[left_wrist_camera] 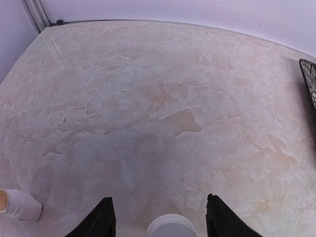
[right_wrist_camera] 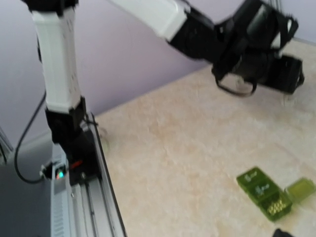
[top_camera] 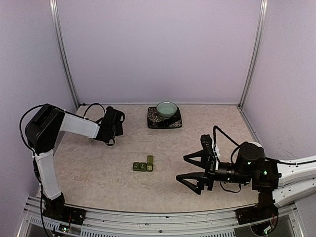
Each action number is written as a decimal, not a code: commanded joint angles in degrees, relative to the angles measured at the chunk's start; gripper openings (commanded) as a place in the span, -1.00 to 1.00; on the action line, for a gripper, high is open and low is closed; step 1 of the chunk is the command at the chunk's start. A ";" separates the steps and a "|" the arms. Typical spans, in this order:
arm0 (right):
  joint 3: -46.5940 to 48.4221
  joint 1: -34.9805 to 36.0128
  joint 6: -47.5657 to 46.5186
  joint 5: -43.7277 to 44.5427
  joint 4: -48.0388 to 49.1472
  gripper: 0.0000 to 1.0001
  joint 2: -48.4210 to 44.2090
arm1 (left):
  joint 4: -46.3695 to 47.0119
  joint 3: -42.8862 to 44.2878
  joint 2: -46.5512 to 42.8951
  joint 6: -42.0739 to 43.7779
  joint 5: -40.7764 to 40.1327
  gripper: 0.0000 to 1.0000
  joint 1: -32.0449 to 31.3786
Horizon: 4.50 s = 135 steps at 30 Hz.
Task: Sort the pills into containers
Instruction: Place the pill bottle at the center of the board, then close the lid of the pill container in the compartment of the pill container.
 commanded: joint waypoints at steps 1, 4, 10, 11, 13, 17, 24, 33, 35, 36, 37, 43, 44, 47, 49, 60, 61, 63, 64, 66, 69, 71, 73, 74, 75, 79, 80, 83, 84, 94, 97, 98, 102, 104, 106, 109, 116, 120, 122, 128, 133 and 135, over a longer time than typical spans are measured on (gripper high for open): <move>1.42 -1.89 0.52 -1.81 1.20 1.00 2.62 | 0.94 -1.45 -4.01 -0.91 -0.31 0.36 0.16; 1.70 -4.63 1.62 -3.89 1.73 1.00 4.05 | -0.37 -2.96 -8.06 -2.47 0.67 0.61 0.04; 2.72 -14.26 5.17 -15.88 4.82 1.00 9.49 | -4.23 -6.85 -19.62 -5.82 3.18 0.97 -3.77; 3.24 -15.59 6.93 -17.50 5.61 1.00 11.14 | -5.10 -7.59 -21.30 -6.51 3.59 0.98 -4.73; 4.06 -18.12 7.75 -21.02 6.86 1.00 13.76 | -6.51 -9.24 -24.57 -7.59 4.64 0.98 -7.13; 6.77 -22.41 8.98 -25.90 8.22 1.00 19.21 | -9.38 -13.22 -30.15 -10.73 4.69 0.98 -12.46; 10.67 -30.22 15.40 -36.51 16.10 1.00 32.16 | -10.29 -21.52 -35.39 -16.16 6.95 0.97 -17.92; 17.30 -33.51 17.97 -41.54 20.08 0.96 47.02 | -8.55 -28.59 -35.98 -19.52 9.12 0.97 -20.92; 18.48 -33.64 18.08 -41.36 20.12 0.95 49.18 | -7.57 -30.01 -35.73 -20.39 10.26 0.97 -20.92; 19.04 -33.66 18.22 -41.34 20.41 0.93 50.66 | -6.43 -30.68 -35.66 -20.63 10.87 0.97 -20.93; 19.62 -33.75 18.39 -41.45 20.48 0.92 51.68 | -5.60 -31.17 -35.55 -20.88 11.45 0.97 -20.93; 24.71 -33.75 20.40 -43.91 22.40 0.83 58.93 | -3.03 -30.93 -31.79 -21.31 13.84 0.94 -21.64; 25.50 -33.75 20.50 -43.73 22.18 0.83 59.89 | -3.09 -30.48 -31.03 -21.24 13.91 0.94 -21.90; 27.47 -33.68 20.26 -42.89 20.50 0.82 62.05 | -4.01 -29.22 -29.18 -21.35 13.24 0.95 -22.71; 28.27 -33.54 20.18 -42.63 19.84 0.82 63.24 | -4.71 -28.48 -27.82 -21.56 12.79 0.95 -23.15; 34.11 -31.64 18.40 -42.34 14.73 0.82 68.08 | -5.39 -27.52 -24.39 -22.32 12.35 0.93 -25.44; 34.32 -31.46 18.38 -42.32 14.74 0.83 68.53 | -5.46 -27.45 -24.15 -22.48 12.36 0.93 -25.57; 34.87 -30.99 18.37 -42.19 14.48 0.82 69.36 | -5.42 -27.42 -23.72 -22.51 12.32 0.93 -25.82; 35.04 -30.76 18.40 -42.10 14.50 0.82 69.73 | -5.49 -27.37 -23.41 -22.51 12.28 0.93 -25.89; 35.37 -30.40 18.40 -41.92 14.25 0.82 70.31 | -5.35 -27.34 -22.71 -22.60 12.27 0.93 -25.92; 35.96 -29.87 18.39 -42.02 13.84 0.82 70.91 | -5.33 -27.06 -21.69 -22.60 12.46 0.93 -26.03; 36.37 -29.52 18.28 -42.20 13.58 0.82 71.19 | -5.65 -26.72 -20.91 -22.67 12.49 0.92 -26.09; 36.82 -29.05 18.08 -42.33 13.11 0.81 71.47 | -6.27 -26.29 -20.16 -22.77 12.03 0.91 -26.31; 37.14 -28.87 17.93 -42.32 12.82 0.81 71.56 | -6.56 -26.10 -19.80 -22.78 11.75 0.91 -26.41; 37.42 -28.69 17.76 -42.25 12.34 0.81 71.66 | -6.81 -25.89 -19.45 -22.84 11.55 0.90 -26.50; 38.76 -27.90 16.85 -42.41 10.72 0.81 72.27 | -7.20 -25.38 -18.42 -22.95 11.57 0.88 -26.64; 39.01 -27.75 16.82 -42.59 10.62 0.81 72.43 | -7.25 -25.33 -18.27 -22.98 11.57 0.87 -26.64; 39.44 -27.44 16.74 -43.50 10.40 0.81 72.81 | -7.20 -25.32 -17.95 -23.10 11.57 0.85 -26.64; 39.44 -27.31 16.77 -43.87 10.44 0.81 72.89 | -7.11 -25.32 -17.87 -23.10 11.55 0.84 -26.71; 36.29 -27.19 19.29 -49.55 17.28 0.80 70.20 | -7.00 -25.32 -17.00 -23.07 12.27 0.68 -26.82; 35.76 -27.16 19.52 -51.21 18.00 0.78 69.27 | -7.14 -25.32 -16.76 -23.13 12.19 0.65 -26.82; 35.59 -27.16 19.61 -51.86 18.06 0.78 69.04 | -7.15 -25.32 -16.76 -23.14 12.19 0.65 -26.82; 34.54 -26.77 19.36 -54.08 18.47 0.74 68.24 | -7.02 -25.32 -16.33 -23.21 12.50 0.60 -26.82; 34.16 -26.43 18.55 -54.78 18.16 0.74 67.79 | -6.86 -25.32 -16.26 -23.30 12.62 0.57 -26.82; 33.64 -26.29 18.01 -55.04 18.18 0.73 67.27 | -6.83 -25.28 -16.04 -23.30 12.69 0.54 -26.82; 33.17 -26.20 17.64 -55.52 18.19 0.71 66.87 | -6.91 -25.17 -15.82 -23.24 12.80 0.52 -26.82; 32.78 -25.95 17.09 -55.85 17.79 0.69 65.96 | -7.00 -25.07 -15.49 -23.21 13.02 0.50 -26.82; 33.57 -24.90 15.92 -56.15 15.32 0.66 66.37 | -7.00 -25.14 -15.40 -23.30 13.06 0.49 -26.82; 33.78 -24.43 15.55 -56.13 14.43 0.61 66.64 | -6.95 -25.15 -15.42 -23.32 13.06 0.49 -26.82; 33.50 -23.35 14.57 -55.18 12.46 0.47 66.49 | -7.17 -25.19 -15.49 -23.48 13.20 0.48 -26.82; 35.72 -22.40 6.94 -47.85 0.24 0.42 65.21 | -7.52 -24.98 -15.70 -23.48 13.15 0.47 -26.82; 36.59 -22.14 6.07 -45.44 -2.81 0.38 65.02 | -7.62 -24.97 -15.75 -23.47 13.09 0.47 -26.82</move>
